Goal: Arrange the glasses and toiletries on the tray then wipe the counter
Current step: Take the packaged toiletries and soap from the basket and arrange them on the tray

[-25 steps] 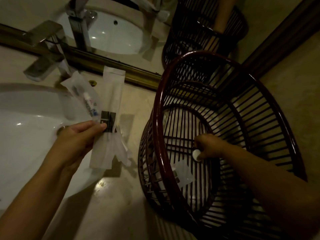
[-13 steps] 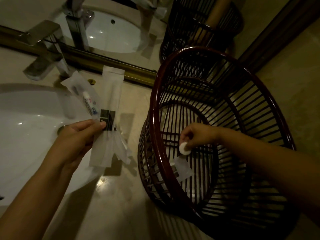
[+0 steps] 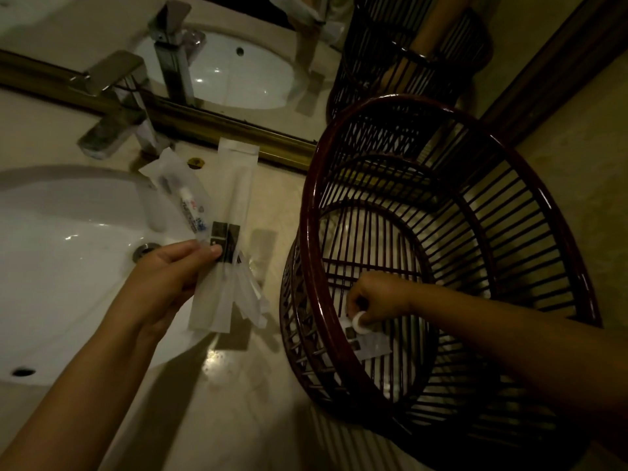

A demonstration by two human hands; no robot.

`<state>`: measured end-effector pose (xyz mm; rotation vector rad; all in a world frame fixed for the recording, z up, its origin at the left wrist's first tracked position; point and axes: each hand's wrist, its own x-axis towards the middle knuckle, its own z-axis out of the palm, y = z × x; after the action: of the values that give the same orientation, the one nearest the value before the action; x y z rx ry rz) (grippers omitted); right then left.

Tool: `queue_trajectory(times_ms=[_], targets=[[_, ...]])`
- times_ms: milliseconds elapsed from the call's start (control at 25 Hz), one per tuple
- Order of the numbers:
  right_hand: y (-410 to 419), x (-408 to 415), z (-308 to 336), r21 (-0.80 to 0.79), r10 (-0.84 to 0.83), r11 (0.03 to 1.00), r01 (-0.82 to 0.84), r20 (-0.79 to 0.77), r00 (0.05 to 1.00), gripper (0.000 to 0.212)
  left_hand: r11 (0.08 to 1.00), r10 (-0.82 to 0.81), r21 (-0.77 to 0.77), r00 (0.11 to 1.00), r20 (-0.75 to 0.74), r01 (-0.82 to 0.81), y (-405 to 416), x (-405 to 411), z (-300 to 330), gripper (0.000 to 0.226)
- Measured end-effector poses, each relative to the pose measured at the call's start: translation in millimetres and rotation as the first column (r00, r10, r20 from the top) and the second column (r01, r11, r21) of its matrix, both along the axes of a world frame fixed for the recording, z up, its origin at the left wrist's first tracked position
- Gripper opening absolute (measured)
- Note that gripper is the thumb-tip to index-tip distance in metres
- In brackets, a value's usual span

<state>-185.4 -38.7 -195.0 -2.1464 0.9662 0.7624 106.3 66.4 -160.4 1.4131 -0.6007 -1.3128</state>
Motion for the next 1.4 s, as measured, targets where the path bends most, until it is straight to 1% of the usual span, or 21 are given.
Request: queue_trajectory(times_ms=[40,120,200,280,360,440,480,520,560,600,680,880,1000,1120,1160,1240,1400], targets=[[-1,2,2,0.003,-0.011,1.0,0.011,0.01,1.0,0.021,1.0,0.006,0.002,1.0,-0.005,-0.006,1,1,1,0.012],[-5,6,11,0.038,-0.088,0.996,0.086,0.053,0.995,0.018,1.0,0.018,0.011,1.0,-0.01,-0.018,4,1,3,0.011],[-15,8,28,0.061,-0.185,0.982,0.181,0.067,0.98,0.022,0.999,0.035,0.019,0.999,-0.005,-0.035,8,1,6,0.012],[-26,7,52,0.043,-0.248,0.968,0.245,0.06,0.967,0.026,0.998,0.065,0.014,0.998,-0.009,-0.065,16,1,11,0.012],[-36,3,82,0.009,-0.327,0.944,0.329,0.137,0.935,0.018,0.994,0.108,0.006,0.994,-0.023,-0.108,26,2,15,0.012],[-41,-1,114,-0.011,-0.44,0.885,0.465,0.306,0.844,0.013,0.987,0.159,0.005,0.987,-0.029,-0.159,40,4,20,0.009],[-43,-2,130,0.014,-0.496,0.844,0.537,0.402,0.769,0.013,0.983,0.182,0.004,0.983,-0.026,-0.182,47,5,22,0.008],[-43,-3,145,0.073,-0.545,0.805,0.588,0.482,0.686,0.014,0.98,0.201,0.005,0.979,-0.019,-0.201,53,7,23,0.008],[-42,-2,160,0.145,-0.576,0.783,0.605,0.536,0.616,0.015,0.975,0.22,0.003,0.975,-0.012,-0.22,60,8,26,0.007],[-39,-1,173,0.198,-0.588,0.777,0.598,0.569,0.575,0.015,0.972,0.235,-0.002,0.972,-0.01,-0.235,66,11,28,0.007],[-32,2,197,0.227,-0.575,0.788,0.573,0.603,0.552,0.019,0.967,0.253,-0.03,0.967,-0.013,-0.253,78,17,33,0.008],[8,18,254,0.168,-0.512,0.812,0.559,0.664,0.545,0.029,0.973,0.21,-0.088,0.977,-0.026,-0.212,102,43,48,0.009],[53,56,271,0.151,-0.458,0.848,0.509,0.691,0.559,0.029,0.979,0.164,-0.114,0.986,-0.042,-0.168,118,63,55,0.008],[107,125,264,0.169,-0.432,0.875,0.454,0.698,0.571,0.03,0.983,0.123,-0.131,0.992,-0.029,-0.126,150,99,58,0.008],[124,152,258,0.193,-0.436,0.878,0.437,0.697,0.569,0.027,0.983,0.124,-0.133,0.992,-0.023,-0.126,162,115,58,0.008],[155,207,240,0.229,-0.45,0.879,0.419,0.69,0.567,0.019,0.983,0.131,-0.129,0.991,-0.016,-0.132,190,152,58,0.008],[205,303,209,0.28,-0.465,0.88,0.385,0.678,0.569,0.02,0.979,0.168,-0.11,0.986,-0.02,-0.17,241,220,59,0.009]])
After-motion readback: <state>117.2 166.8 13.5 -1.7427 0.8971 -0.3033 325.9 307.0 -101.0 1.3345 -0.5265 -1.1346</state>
